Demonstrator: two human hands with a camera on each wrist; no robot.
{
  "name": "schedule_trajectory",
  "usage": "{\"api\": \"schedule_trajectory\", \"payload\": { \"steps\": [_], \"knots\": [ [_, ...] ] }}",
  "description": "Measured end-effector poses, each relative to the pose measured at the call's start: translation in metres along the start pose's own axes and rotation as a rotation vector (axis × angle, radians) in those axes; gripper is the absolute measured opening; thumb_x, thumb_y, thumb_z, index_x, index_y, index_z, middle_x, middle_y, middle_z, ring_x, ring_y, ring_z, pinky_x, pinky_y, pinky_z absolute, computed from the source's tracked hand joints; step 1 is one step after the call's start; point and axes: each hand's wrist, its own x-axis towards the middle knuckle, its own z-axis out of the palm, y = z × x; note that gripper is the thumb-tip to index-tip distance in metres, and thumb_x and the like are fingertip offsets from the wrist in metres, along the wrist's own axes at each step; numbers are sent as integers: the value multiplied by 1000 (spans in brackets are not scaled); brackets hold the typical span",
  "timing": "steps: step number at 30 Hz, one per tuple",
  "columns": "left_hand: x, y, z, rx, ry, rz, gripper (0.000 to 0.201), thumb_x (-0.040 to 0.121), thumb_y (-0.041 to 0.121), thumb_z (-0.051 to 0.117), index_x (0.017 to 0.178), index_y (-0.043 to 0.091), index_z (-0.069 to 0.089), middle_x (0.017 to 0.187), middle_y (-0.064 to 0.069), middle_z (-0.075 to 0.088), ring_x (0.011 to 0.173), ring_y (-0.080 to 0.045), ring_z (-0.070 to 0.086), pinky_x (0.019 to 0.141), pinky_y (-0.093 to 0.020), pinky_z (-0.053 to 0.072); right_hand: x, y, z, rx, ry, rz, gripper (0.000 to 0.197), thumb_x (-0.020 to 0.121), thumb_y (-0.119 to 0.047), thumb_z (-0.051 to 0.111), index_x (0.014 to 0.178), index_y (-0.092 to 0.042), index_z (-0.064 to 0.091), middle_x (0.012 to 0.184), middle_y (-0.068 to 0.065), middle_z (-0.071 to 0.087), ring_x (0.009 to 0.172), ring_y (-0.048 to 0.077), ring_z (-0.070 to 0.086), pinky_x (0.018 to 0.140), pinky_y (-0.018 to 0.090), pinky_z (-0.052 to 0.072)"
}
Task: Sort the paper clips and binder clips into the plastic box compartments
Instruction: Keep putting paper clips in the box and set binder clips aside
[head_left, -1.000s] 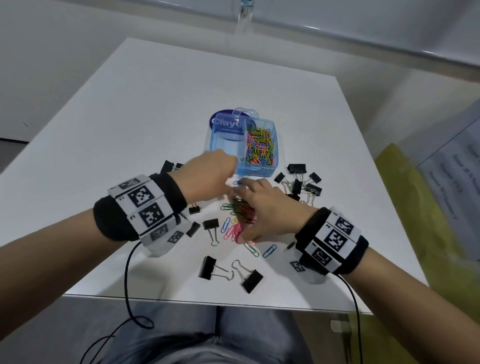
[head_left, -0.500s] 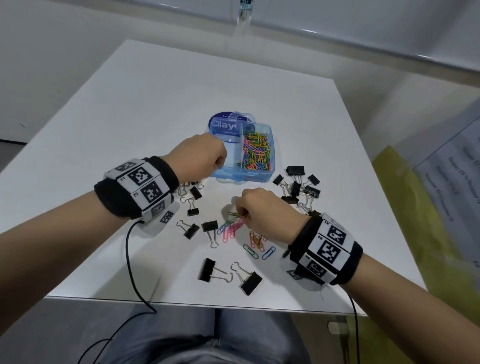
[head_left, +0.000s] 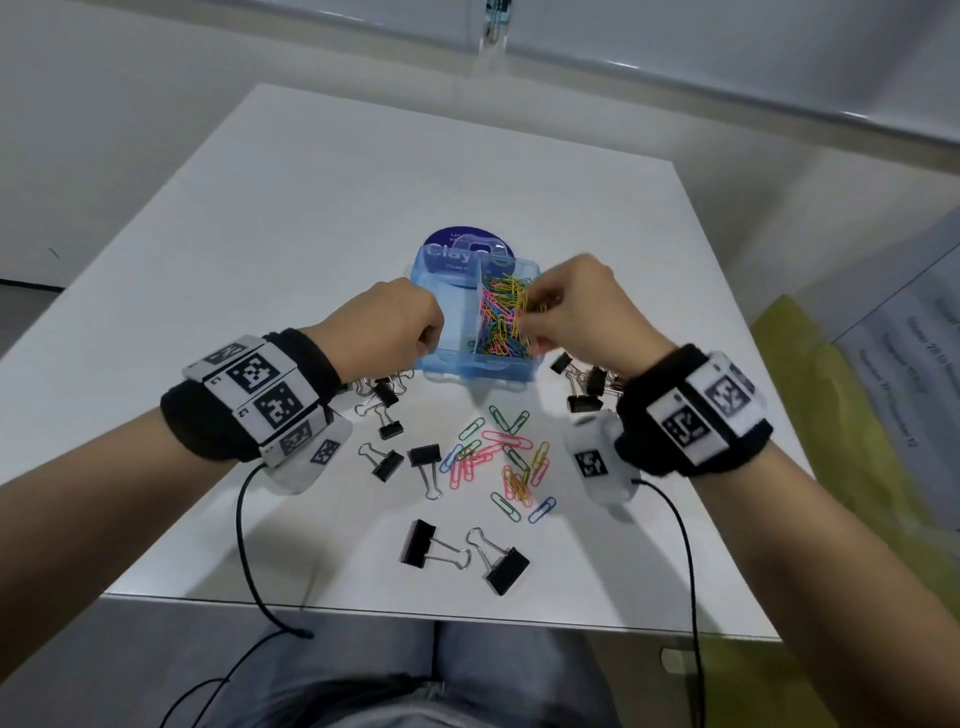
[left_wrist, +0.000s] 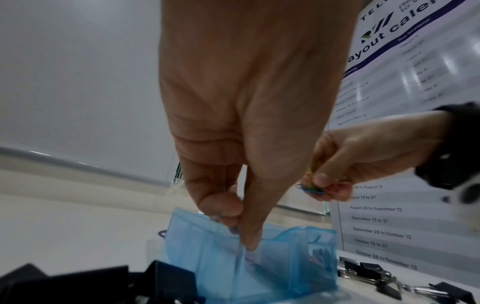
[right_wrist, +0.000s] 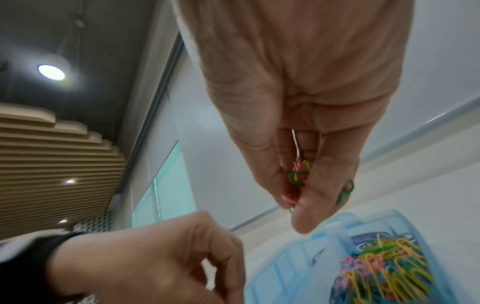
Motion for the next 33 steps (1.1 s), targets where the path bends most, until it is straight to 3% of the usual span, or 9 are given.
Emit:
{"api": "schedule_trajectory", "payload": {
  "steps": [8, 14, 16, 19, 24, 27, 29, 30, 33],
  "knots": [
    [-6, 5, -4, -11, 19, 23, 17, 81, 18, 66, 97, 13, 62, 91, 0, 55, 83, -20, 52, 72, -32, 45, 25, 8, 3, 33, 67, 66, 21, 76, -2, 72, 96, -1, 70, 88, 15, 68, 77, 29, 69, 74, 36, 60],
    [-14, 39, 0, 31, -156, 122, 44, 78, 31, 75, 112, 12, 55, 92, -1, 57, 82, -19, 51, 68, -28, 39, -27, 33, -12, -170, 26, 84, 24, 73, 6, 59, 63, -16, 63, 59, 0, 57, 51, 8, 52, 43, 1, 37],
    [-16, 49, 2, 42, -159, 145, 51, 76, 30, 77, 115, 11, 49, 92, -4, 56, 86, -25, 57, 68, -33, 46, -45, 43, -8, -308, -68, 102, 36, 71, 6, 55, 49, -21, 51, 55, -3, 46, 49, 10, 45, 42, 8, 38],
    [-20, 62, 2, 49, -158, 171, 50, 76, 27, 77, 112, 11, 47, 92, -6, 56, 80, -26, 56, 67, -35, 47, -58, 62, 0, -440, -138, 177, 24, 72, 6, 53, 60, -14, 57, 64, 5, 52, 67, 26, 55, 59, 27, 47],
    [-24, 69, 12, 146, -267, 173, 45, 76, 35, 76, 106, 9, 54, 103, -8, 57, 83, -25, 56, 65, -33, 45, -69, 67, 20, -633, -223, 115, 41, 68, 9, 46, 57, -18, 16, 60, 4, 20, 66, 25, 29, 46, 31, 13],
    [-21, 60, 12, 139, -248, 139, 48, 73, 36, 77, 106, 8, 55, 104, -8, 60, 89, -27, 60, 72, -36, 51, -74, 56, 32, -569, -272, -2, 30, 69, 9, 48, 56, -11, 30, 62, 7, 32, 65, 27, 36, 47, 32, 20],
    [-19, 55, 9, 114, -262, 115, 52, 71, 38, 78, 107, 8, 55, 96, -2, 56, 89, -26, 59, 73, -37, 50, -78, 47, 34, -455, -322, -73, 9, 75, -1, 56, 78, -9, 60, 79, 11, 53, 76, 29, 50, 58, 35, 39],
    [-18, 53, 9, 92, -287, 102, 55, 70, 39, 79, 108, 9, 54, 88, 3, 51, 87, -23, 56, 69, -35, 47, -81, 44, 32, -407, -353, -70, 23, 76, -10, 62, 99, -12, 63, 92, 9, 55, 84, 25, 53, 68, 33, 45],
    [-19, 51, 12, 65, -377, 92, 66, 64, 40, 83, 113, 11, 51, 88, 4, 48, 83, -20, 52, 68, -33, 46, -87, 42, 27, -423, -422, -48, 80, 65, -32, 77, 133, -17, 37, 114, 5, 42, 99, 21, 48, 83, 32, 47]
  ]
}}
